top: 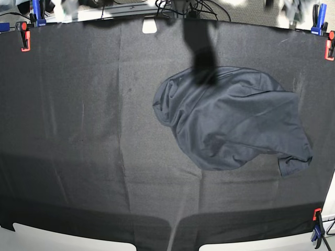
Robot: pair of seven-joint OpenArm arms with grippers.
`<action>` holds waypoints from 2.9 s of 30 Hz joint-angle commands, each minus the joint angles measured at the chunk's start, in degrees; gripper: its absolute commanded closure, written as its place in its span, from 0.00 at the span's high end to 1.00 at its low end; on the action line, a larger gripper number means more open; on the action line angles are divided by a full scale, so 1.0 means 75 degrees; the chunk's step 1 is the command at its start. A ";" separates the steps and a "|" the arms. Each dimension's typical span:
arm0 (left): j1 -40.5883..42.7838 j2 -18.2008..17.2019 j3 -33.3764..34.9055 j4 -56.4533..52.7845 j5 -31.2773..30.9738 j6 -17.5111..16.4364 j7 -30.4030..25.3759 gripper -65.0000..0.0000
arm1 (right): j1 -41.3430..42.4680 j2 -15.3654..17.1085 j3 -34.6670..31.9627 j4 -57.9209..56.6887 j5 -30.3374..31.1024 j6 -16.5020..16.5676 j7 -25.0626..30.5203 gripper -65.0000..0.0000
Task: Layout the t-shirt on the table in an organized manner, then fold the t-shirt properly
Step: 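Move both grippers out from rest toward the crumpled grey t-shirt, then grasp the edge of the grey t-shirt with the right gripper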
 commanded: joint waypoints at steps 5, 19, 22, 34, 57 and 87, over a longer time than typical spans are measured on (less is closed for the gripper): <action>-0.0644 -0.0283 -0.0032 0.0073 -0.0813 -0.0015 -0.0131 0.41 | 0.1233 0.0012 0.0017 0.0137 0.0734 0.0283 -0.0017 0.36; -0.1810 -0.1265 -0.0035 -0.0134 -0.0831 -0.0009 -0.0128 0.41 | 0.3060 -0.1020 -0.0119 0.0137 0.0845 0.0283 -0.0326 0.36; -0.1996 -0.1451 -0.0035 -0.0134 -0.0831 -0.0009 -0.0137 0.41 | 0.3238 -0.1189 -0.0117 0.0137 0.0848 0.0283 -0.0338 0.36; -0.2658 -0.1466 -0.0035 -0.0134 -0.0799 -0.0009 -0.0329 0.41 | 0.3483 -0.1291 -0.0117 0.0137 0.0848 0.0286 -0.0102 0.36; -0.4835 -0.1445 -0.0035 -0.0134 -0.1067 0.0000 0.1026 0.41 | 0.4931 -0.1399 -0.0117 0.0137 0.0851 0.0286 -0.2014 0.36; -0.4074 0.0291 -0.0044 -0.0134 0.0761 0.0734 0.0592 0.41 | 0.4978 -0.0705 -0.0111 0.0137 0.1894 0.0286 -0.2731 0.36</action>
